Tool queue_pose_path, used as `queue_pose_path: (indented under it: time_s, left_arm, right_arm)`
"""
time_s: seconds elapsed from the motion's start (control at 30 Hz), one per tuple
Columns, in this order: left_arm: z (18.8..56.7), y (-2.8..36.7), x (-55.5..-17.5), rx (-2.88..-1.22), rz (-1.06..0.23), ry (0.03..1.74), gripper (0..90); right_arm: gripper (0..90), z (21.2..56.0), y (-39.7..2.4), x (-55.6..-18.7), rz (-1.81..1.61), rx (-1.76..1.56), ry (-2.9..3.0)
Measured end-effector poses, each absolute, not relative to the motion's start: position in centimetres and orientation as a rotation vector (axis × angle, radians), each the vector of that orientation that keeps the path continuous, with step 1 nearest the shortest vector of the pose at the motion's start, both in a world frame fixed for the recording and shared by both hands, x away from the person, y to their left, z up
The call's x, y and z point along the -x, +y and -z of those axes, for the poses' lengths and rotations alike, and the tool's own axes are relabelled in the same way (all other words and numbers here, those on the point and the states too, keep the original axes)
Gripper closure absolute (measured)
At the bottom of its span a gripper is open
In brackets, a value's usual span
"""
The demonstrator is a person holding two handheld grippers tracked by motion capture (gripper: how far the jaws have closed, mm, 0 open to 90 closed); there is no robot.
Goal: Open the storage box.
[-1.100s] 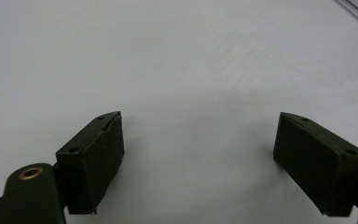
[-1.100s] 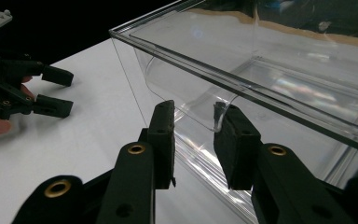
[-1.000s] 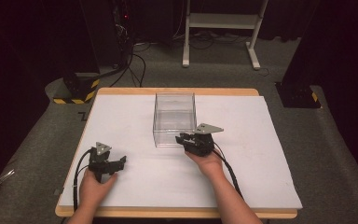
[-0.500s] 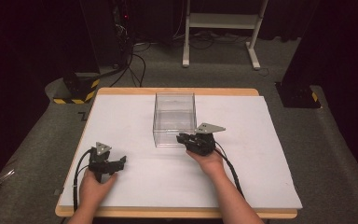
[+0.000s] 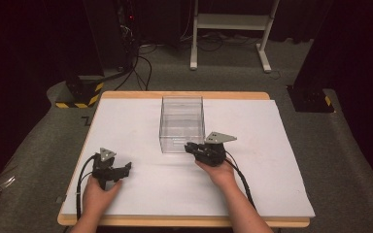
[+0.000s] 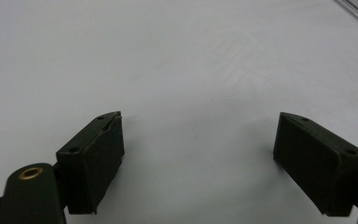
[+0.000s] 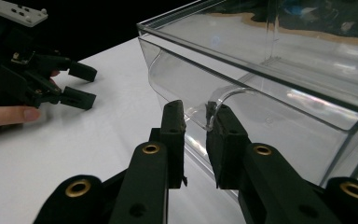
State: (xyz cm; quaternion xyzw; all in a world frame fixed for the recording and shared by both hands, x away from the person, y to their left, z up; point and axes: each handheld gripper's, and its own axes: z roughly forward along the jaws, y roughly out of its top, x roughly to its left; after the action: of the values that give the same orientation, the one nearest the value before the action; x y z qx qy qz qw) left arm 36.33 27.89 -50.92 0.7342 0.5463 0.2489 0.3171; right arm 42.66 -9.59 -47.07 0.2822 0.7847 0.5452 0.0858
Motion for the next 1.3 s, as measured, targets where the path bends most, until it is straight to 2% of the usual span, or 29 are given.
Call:
queue_pose_path:
  time_s: [0.8, 1.3]
  left_arm:
    - [50.9, 27.9, -36.3, -1.937, -0.658, 1.435, 16.7]
    - [50.9, 27.9, -36.3, -1.938, -0.657, 1.434, 17.0]
  right_arm:
    - [78.7, 47.0, -10.0, -39.2, -1.608, -0.794, 2.364]
    - [80.1, 46.8, -10.4, -35.6, -1.584, -0.716, 2.412]
